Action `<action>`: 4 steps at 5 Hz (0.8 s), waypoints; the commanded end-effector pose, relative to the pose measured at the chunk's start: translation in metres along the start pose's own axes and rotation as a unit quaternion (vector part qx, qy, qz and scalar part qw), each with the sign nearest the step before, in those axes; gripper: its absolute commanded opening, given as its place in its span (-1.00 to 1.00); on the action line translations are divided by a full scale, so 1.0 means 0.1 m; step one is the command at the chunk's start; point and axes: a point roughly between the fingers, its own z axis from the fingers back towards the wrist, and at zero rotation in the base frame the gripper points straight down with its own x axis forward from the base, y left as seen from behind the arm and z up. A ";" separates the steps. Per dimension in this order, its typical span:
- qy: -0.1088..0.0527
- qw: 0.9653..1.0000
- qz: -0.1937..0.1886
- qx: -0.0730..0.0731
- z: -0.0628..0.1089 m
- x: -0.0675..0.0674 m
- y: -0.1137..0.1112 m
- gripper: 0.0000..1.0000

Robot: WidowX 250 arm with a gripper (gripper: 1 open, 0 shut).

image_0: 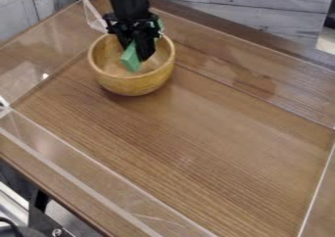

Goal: Put the green block in the brown bowl

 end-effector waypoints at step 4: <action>-0.025 1.000 0.005 0.007 0.18 0.11 0.11 -1.00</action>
